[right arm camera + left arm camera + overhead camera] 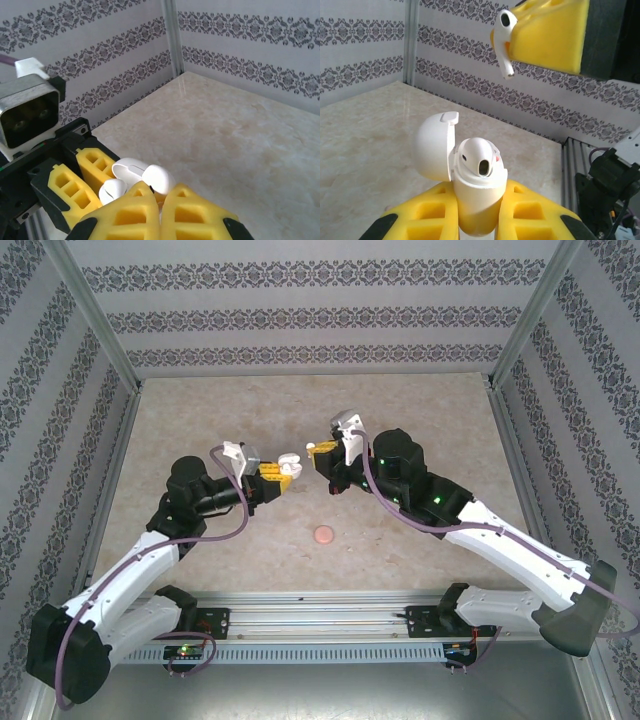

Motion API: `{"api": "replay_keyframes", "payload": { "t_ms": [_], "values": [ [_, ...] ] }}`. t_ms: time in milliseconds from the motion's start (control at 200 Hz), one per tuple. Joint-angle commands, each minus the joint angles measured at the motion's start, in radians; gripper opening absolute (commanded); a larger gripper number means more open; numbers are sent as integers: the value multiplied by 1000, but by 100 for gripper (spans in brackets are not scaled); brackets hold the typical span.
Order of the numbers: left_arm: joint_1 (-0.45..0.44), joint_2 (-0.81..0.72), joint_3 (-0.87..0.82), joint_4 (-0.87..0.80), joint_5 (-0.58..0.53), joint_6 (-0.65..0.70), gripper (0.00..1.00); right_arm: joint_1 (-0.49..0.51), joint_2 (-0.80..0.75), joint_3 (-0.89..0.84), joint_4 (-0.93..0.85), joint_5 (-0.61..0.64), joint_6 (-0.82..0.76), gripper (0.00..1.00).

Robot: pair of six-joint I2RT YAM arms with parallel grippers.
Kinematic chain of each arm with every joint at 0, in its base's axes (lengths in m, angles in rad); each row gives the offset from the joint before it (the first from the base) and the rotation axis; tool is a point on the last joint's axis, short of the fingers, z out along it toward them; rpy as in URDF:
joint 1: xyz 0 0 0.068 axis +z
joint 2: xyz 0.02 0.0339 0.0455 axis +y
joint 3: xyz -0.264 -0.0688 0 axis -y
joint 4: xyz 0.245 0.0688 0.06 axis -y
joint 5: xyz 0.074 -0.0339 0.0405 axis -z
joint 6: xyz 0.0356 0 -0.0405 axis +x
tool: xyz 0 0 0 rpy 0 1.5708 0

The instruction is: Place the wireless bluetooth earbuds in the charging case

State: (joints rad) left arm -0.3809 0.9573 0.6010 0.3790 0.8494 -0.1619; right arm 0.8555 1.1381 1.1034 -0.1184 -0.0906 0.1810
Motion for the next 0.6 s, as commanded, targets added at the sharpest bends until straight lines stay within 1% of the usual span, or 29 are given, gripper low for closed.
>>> {"api": "replay_keyframes", "payload": {
  "t_ms": [0,290,595],
  "values": [
    [-17,7,34,91,52,-78,0,16,15,16,42,-42,-64,1],
    [-16,14,45,109,60,-119,0,28,39,40,23,-40,-113,0],
    [-17,18,46,127,60,-139,0,39,48,35,35,-49,-116,0]
  ]
}}
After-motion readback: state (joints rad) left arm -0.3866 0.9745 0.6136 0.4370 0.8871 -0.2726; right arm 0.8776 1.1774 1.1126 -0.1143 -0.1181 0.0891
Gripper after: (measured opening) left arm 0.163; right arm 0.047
